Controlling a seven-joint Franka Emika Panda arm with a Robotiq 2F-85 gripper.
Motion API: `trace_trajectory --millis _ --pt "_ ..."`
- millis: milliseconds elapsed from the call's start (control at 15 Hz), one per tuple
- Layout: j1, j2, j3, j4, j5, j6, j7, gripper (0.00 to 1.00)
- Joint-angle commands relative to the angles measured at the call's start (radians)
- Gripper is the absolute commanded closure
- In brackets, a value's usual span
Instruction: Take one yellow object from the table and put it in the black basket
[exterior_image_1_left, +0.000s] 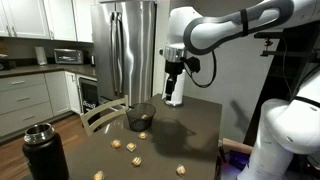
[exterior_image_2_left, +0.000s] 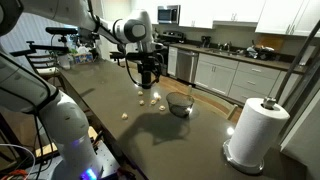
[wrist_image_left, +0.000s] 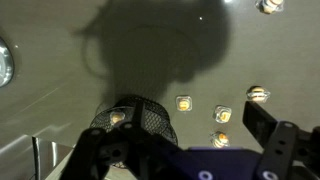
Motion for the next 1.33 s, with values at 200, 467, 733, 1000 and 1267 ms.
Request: trace_trajectory --millis 200,467,733,1000,1267 --pt "0.009 0.001 -0.008 0.002 -0.004 -0.003 0.004 0.0" --pt "0.009 0.001 -0.008 0.002 -0.004 -0.003 0.004 0.0" --pt "0.024 0.09 -0.018 0.049 0.022 -0.015 -0.035 0.0" --pt "0.08 0.195 -0.012 0.104 0.089 -0.046 -0.112 0.0" --pt "0.137 0.305 0.016 0.172 0.156 -0.111 -0.199 0.0"
